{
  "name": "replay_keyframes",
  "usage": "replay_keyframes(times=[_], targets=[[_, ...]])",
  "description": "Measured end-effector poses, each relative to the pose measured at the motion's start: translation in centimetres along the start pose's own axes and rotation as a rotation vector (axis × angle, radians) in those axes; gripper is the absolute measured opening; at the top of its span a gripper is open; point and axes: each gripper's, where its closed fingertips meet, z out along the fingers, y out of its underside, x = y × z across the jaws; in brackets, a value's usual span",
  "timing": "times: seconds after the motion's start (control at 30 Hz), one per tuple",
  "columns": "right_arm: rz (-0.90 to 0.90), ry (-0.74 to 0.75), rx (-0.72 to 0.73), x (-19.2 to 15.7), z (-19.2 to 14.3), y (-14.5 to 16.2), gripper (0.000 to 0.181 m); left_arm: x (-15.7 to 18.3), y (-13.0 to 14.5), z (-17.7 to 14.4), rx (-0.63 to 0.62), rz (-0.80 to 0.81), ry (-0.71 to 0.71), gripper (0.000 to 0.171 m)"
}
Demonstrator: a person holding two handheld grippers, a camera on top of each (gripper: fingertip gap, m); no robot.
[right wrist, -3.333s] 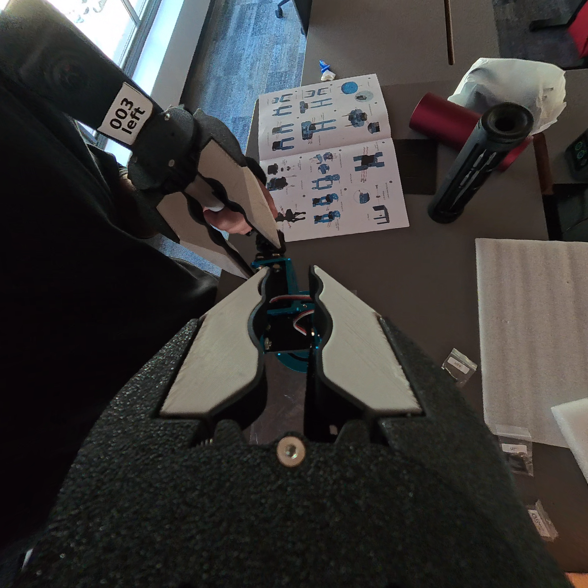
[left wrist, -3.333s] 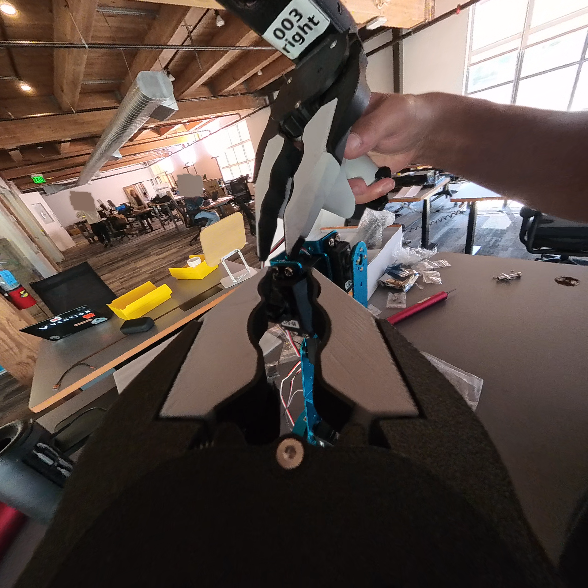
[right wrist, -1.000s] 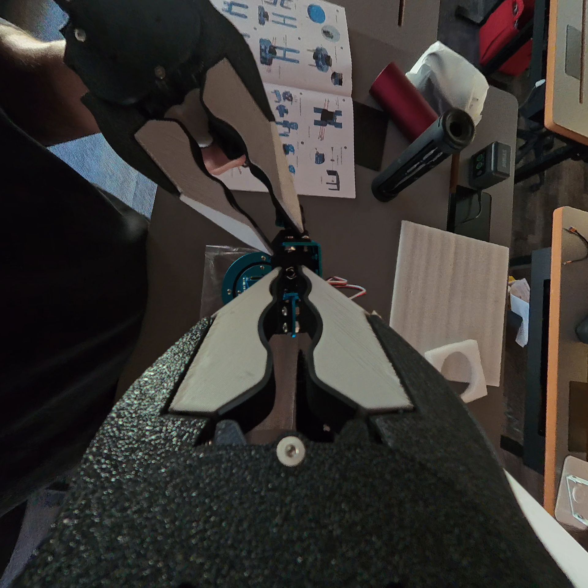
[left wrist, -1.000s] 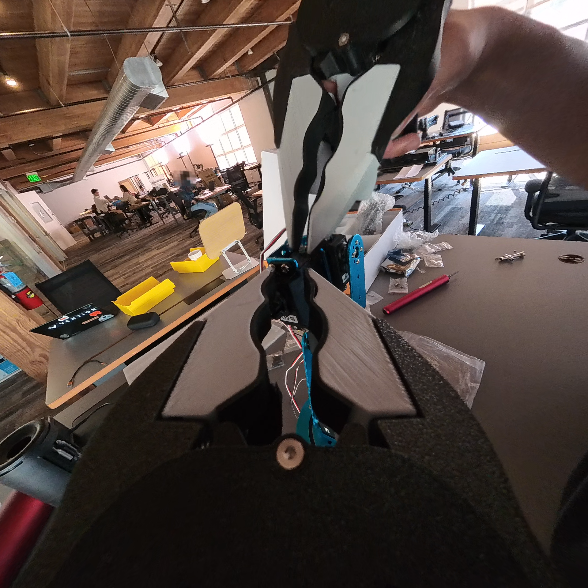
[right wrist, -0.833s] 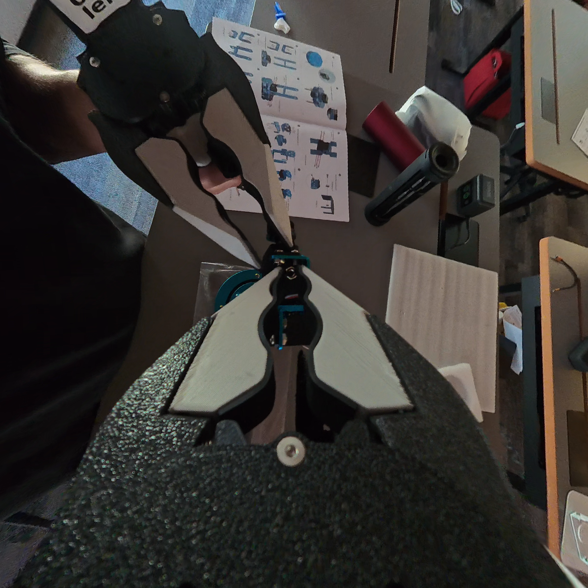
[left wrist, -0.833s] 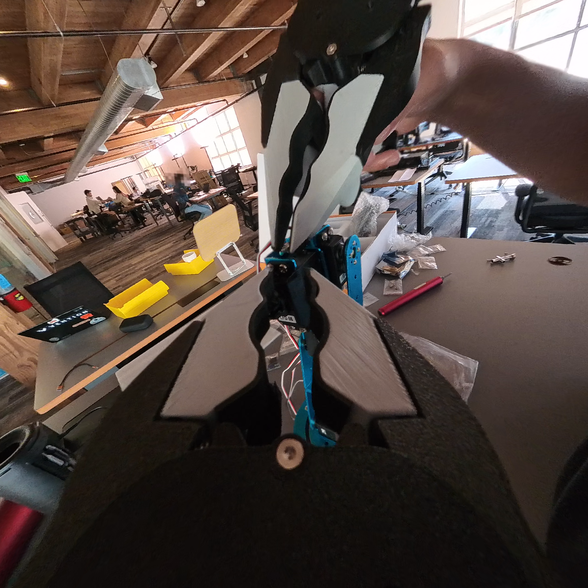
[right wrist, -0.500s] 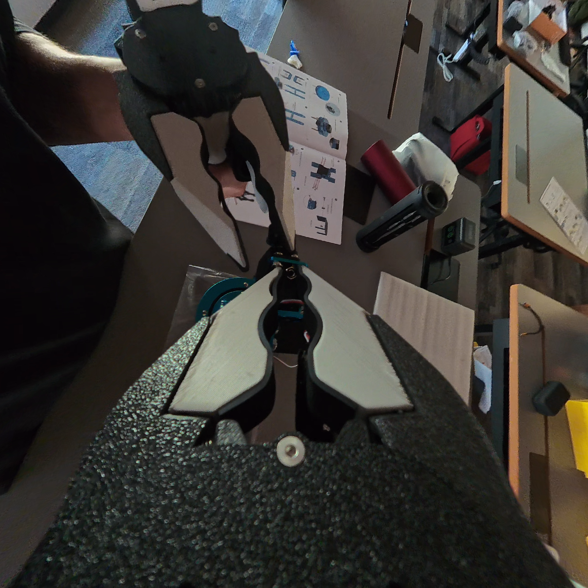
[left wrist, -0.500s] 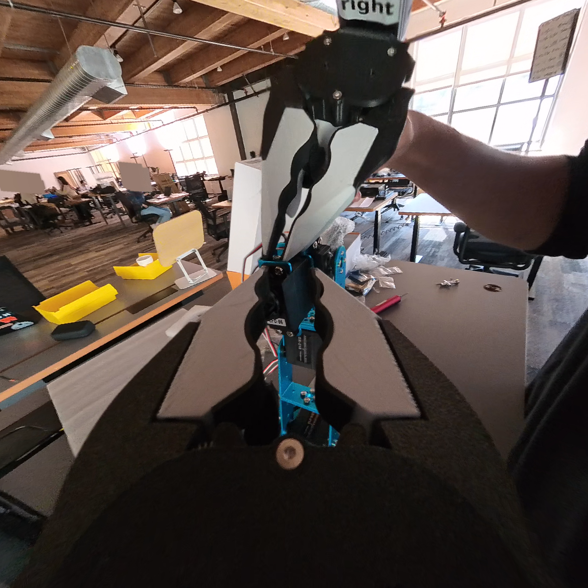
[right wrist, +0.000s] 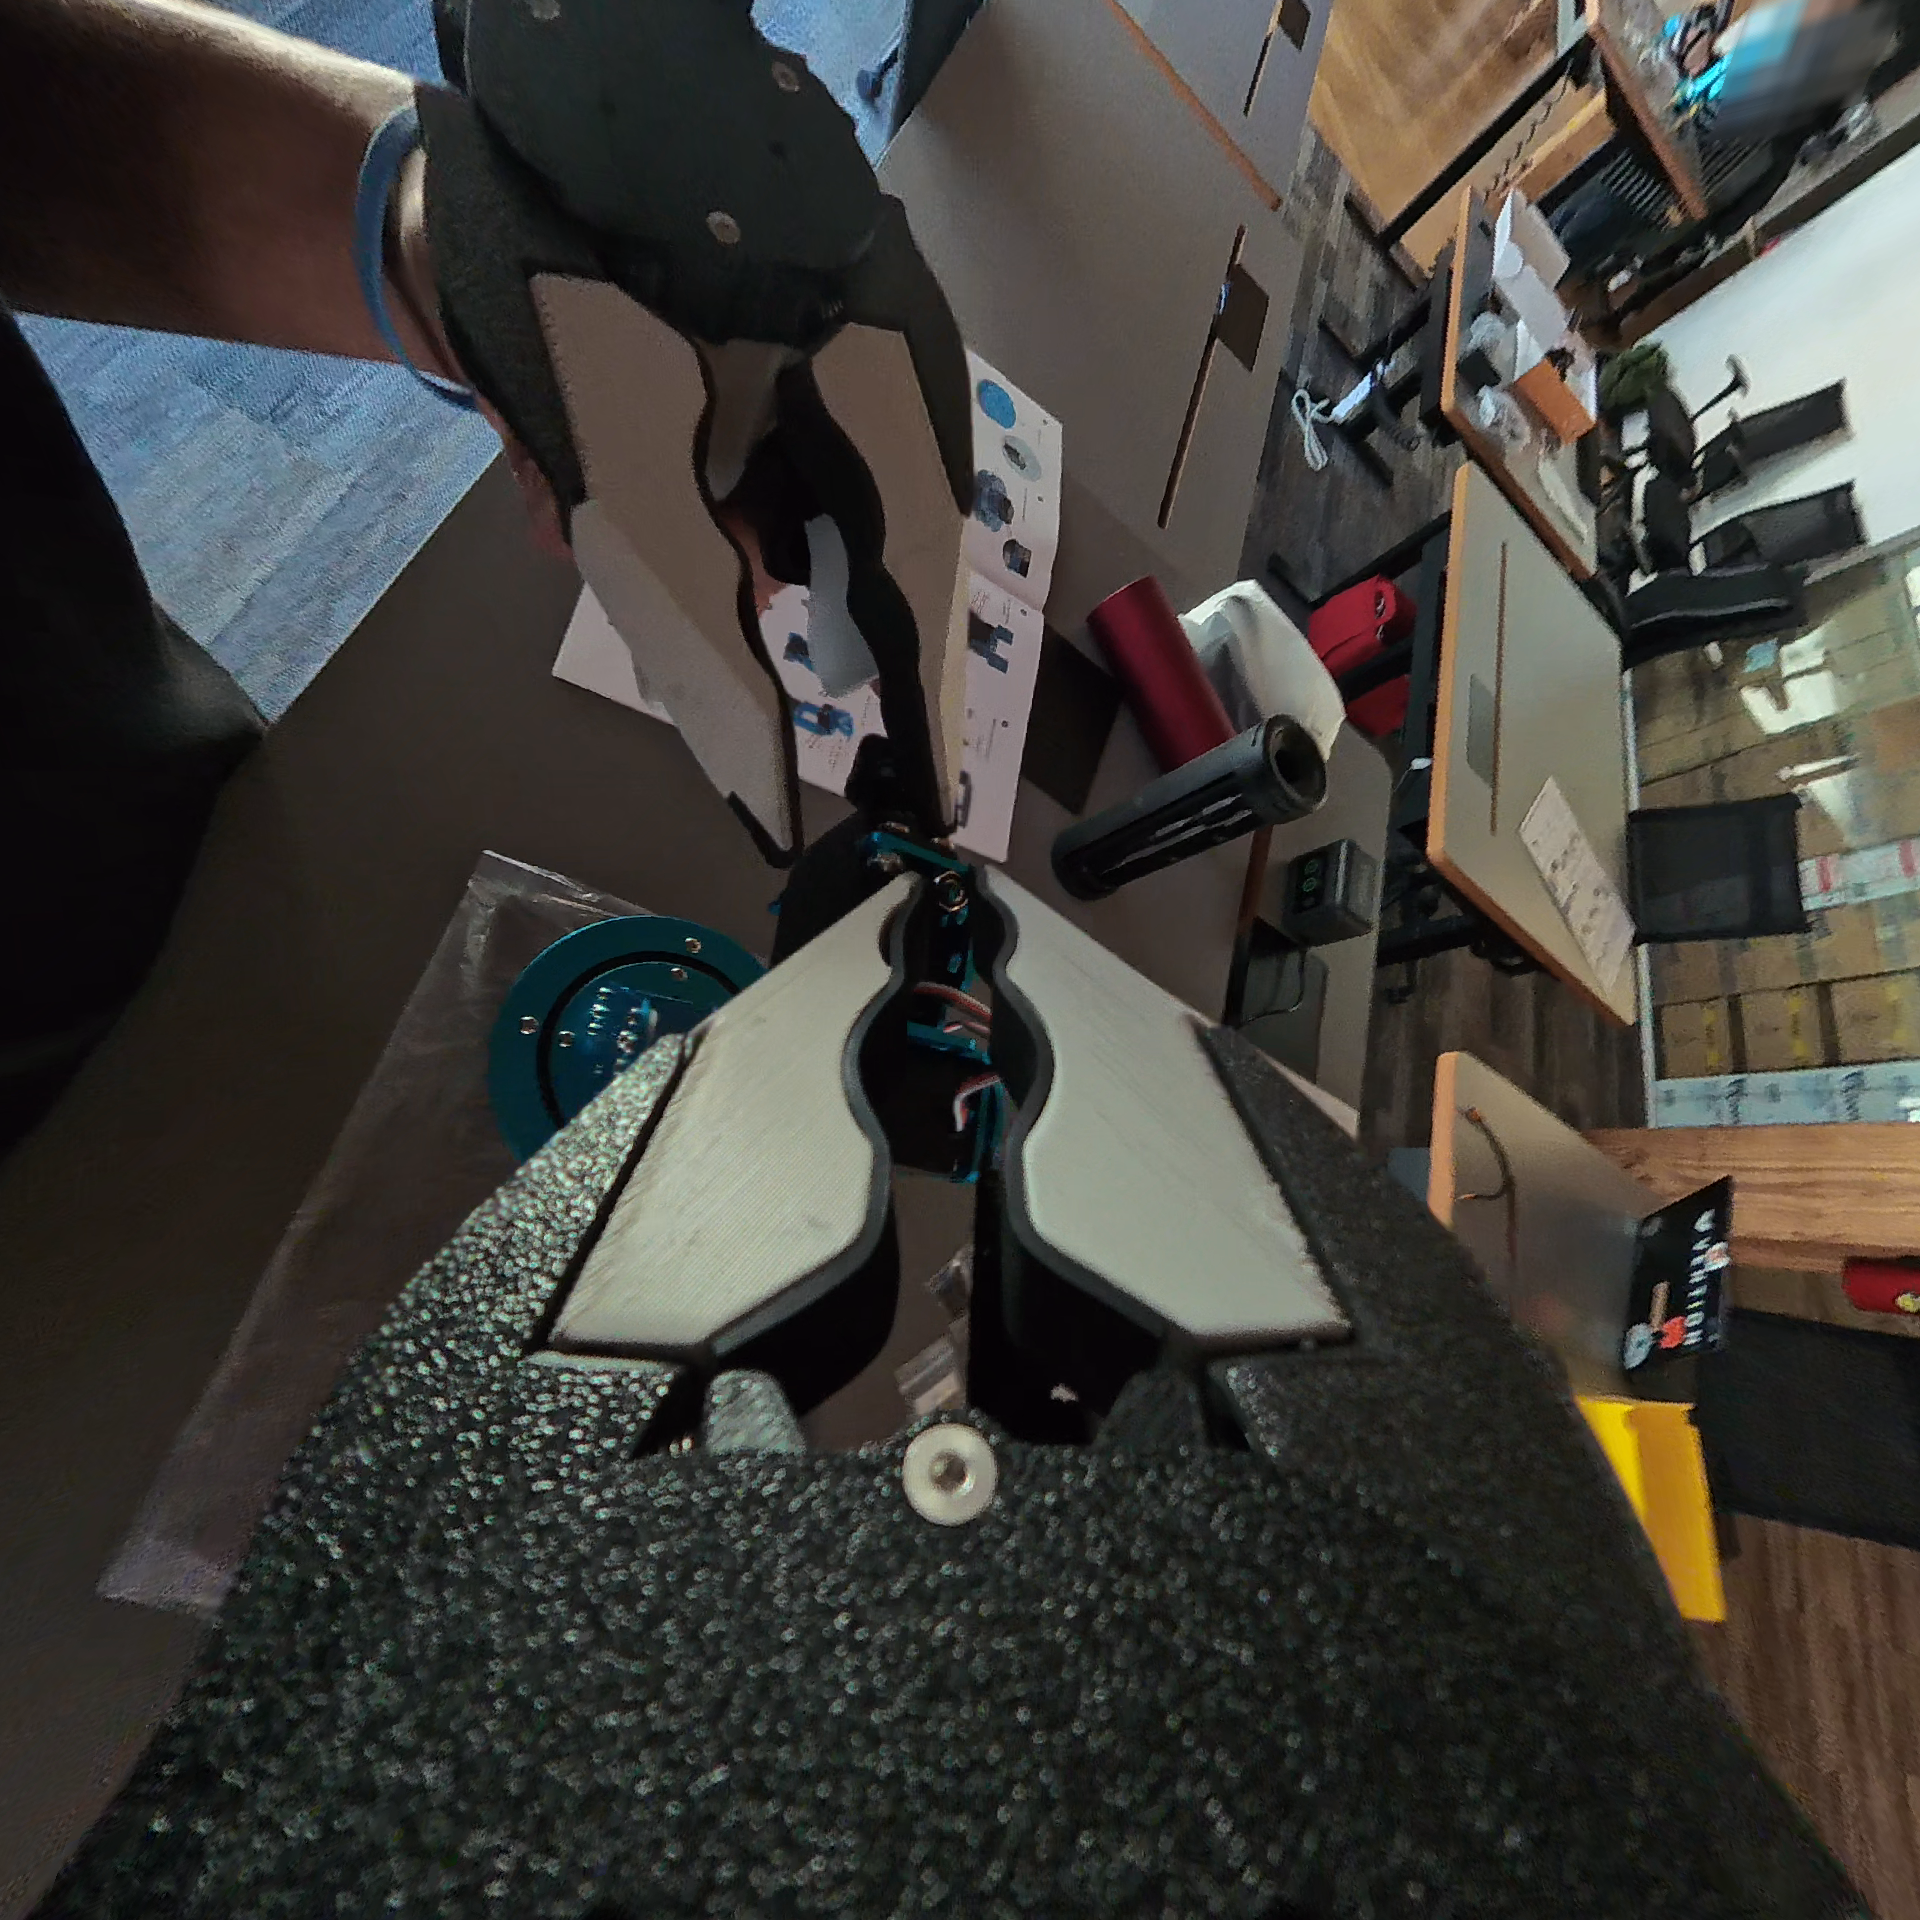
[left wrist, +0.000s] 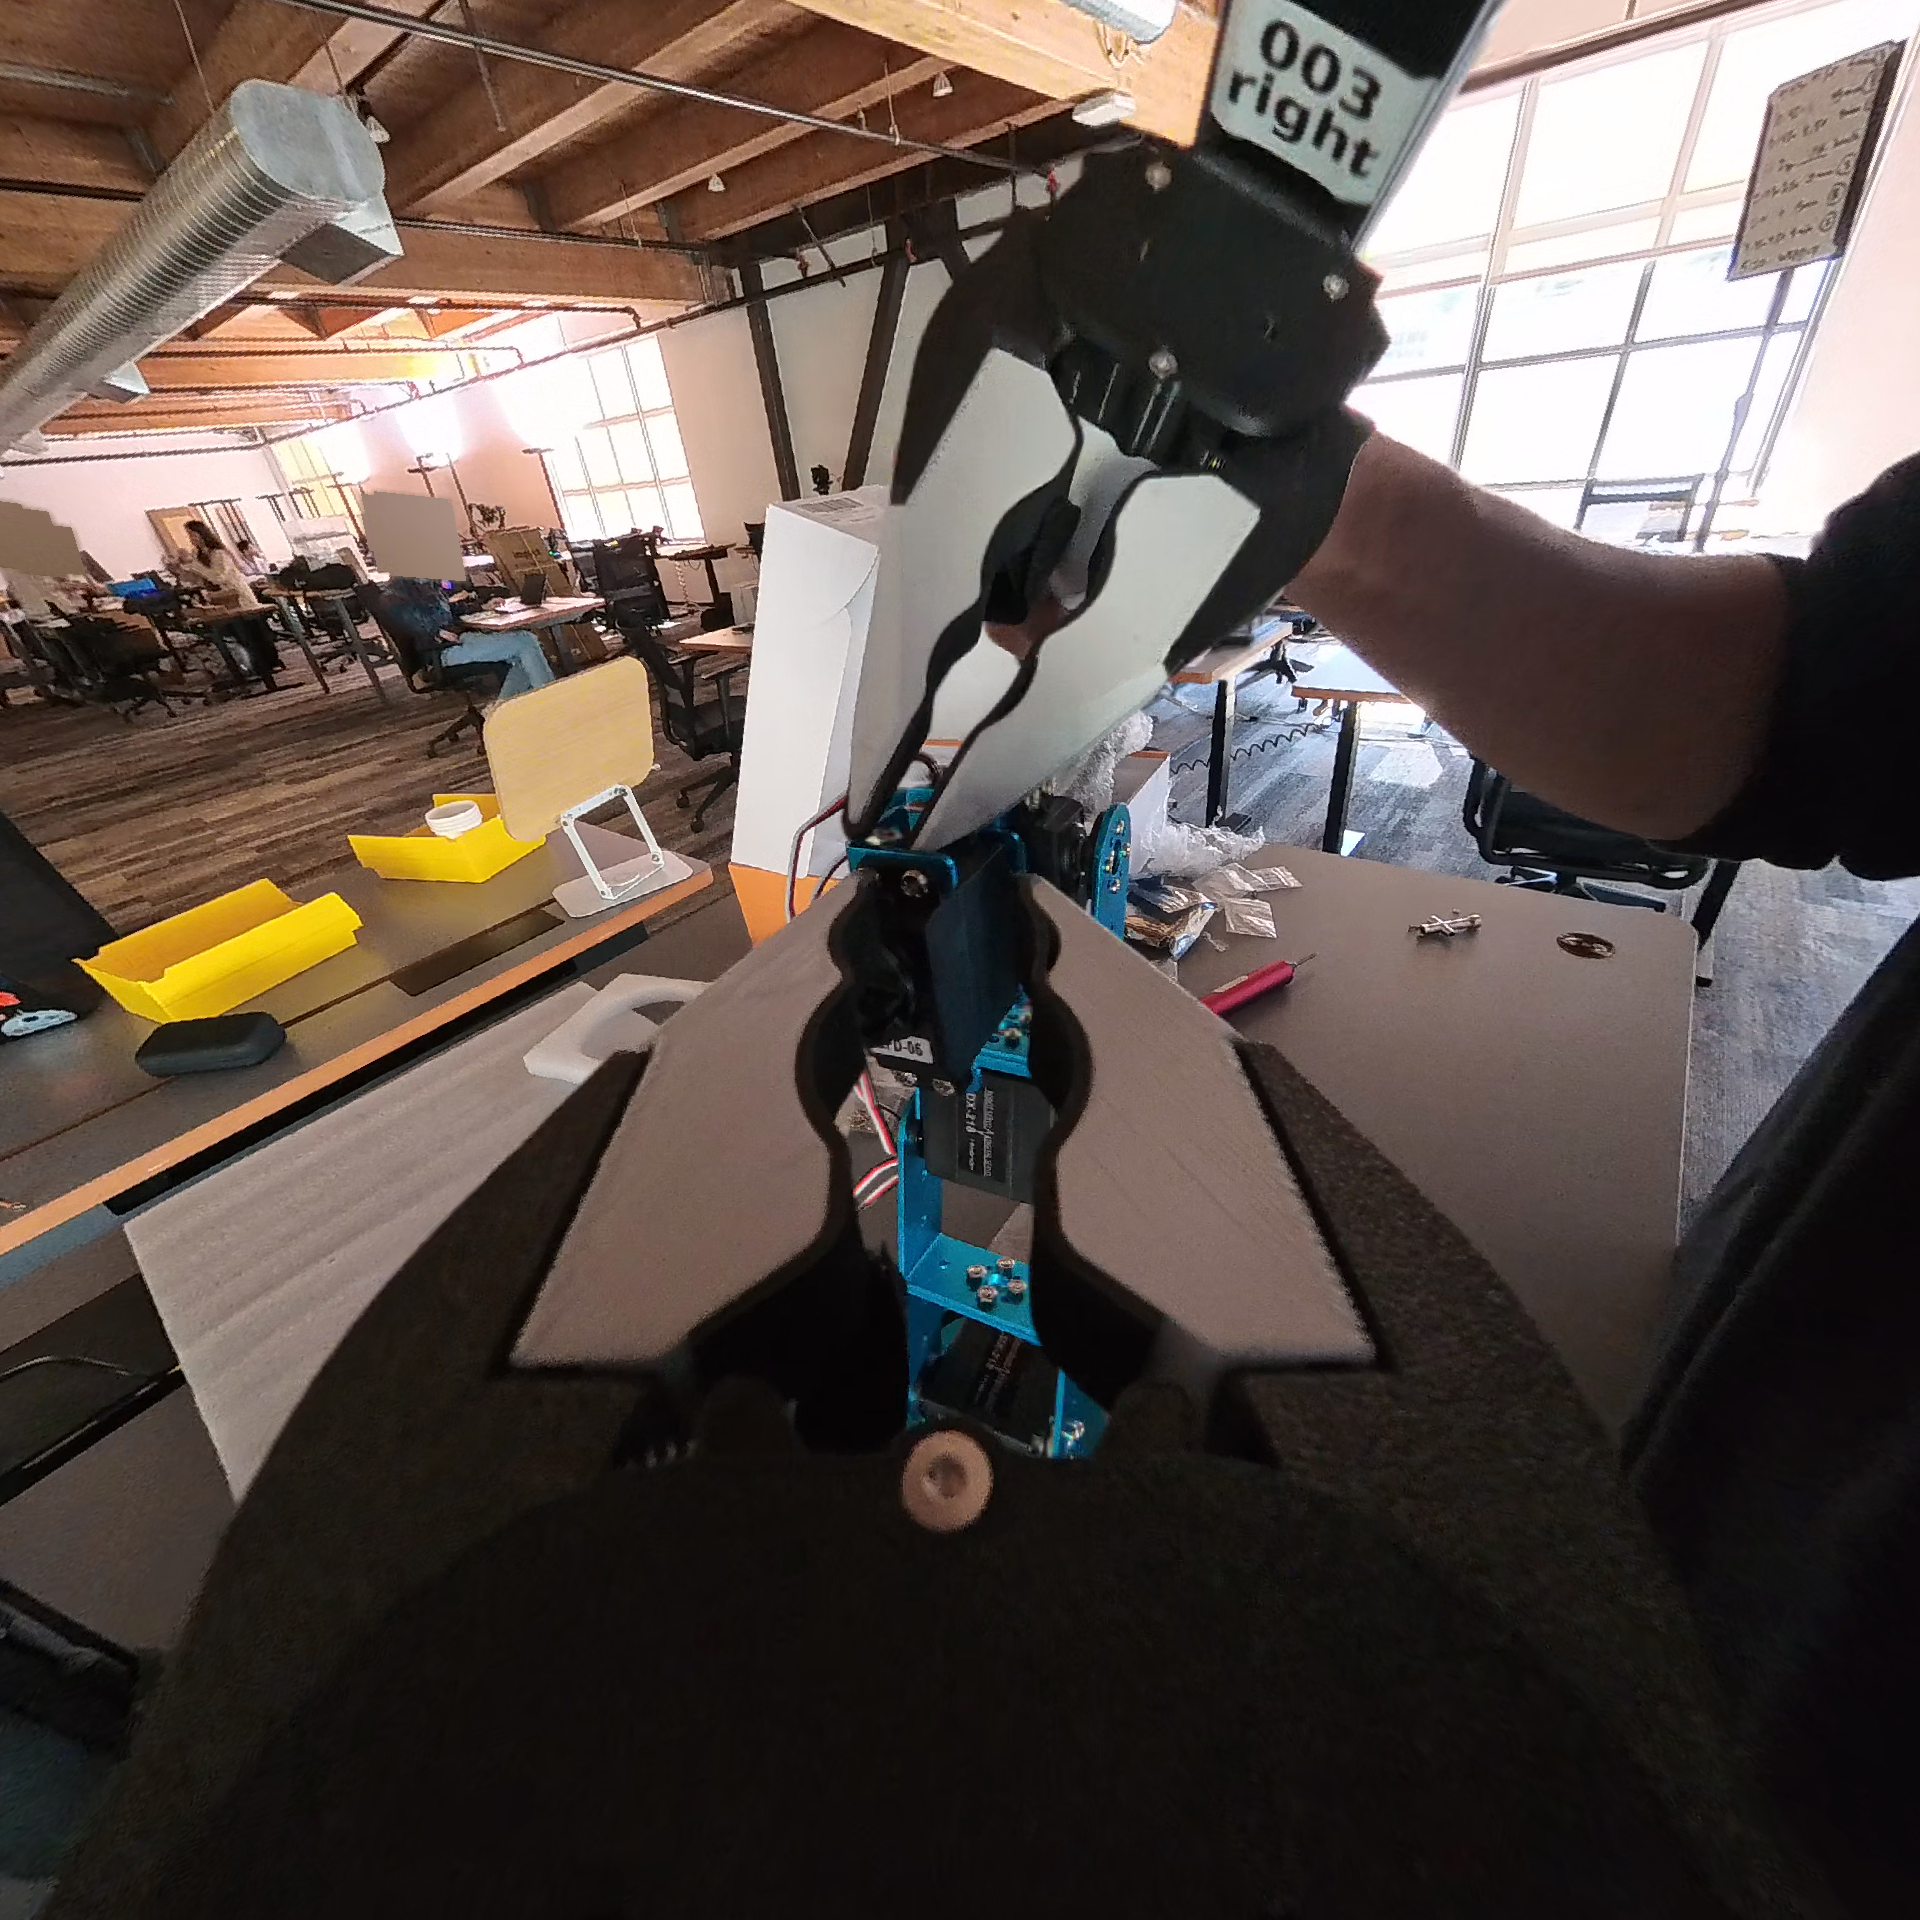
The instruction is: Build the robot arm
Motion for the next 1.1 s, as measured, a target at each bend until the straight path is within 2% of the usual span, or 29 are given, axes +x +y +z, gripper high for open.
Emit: replay_keyframes(times=[0.17, 0.4, 0.7, 1.1], targets=[[-0.094, 0.028, 0.033, -0.08, -0.10, -0.03, 0.007, 0.13, -0.08, 0.08, -0.003, -0.014, 0.002, 0.026], [0.060, -0.051, 0.066, -0.40, -0.21, -0.01, 0.006, 0.09, -0.13, 0.16, -0.005, -0.021, -0.022, 0.026], [-0.002, 0.006, 0.115, 0.08, -0.16, -0.36, 0.007, 0.19, -0.25, 0.14, 0.013, -0.065, -0.035, 0.027], [0.235, -0.280, 0.231, -0.13, -0.01, -0.34, 0.008, 0.20, -0.20, 0.11, 0.024, -0.091, -0.033, 0.026]])
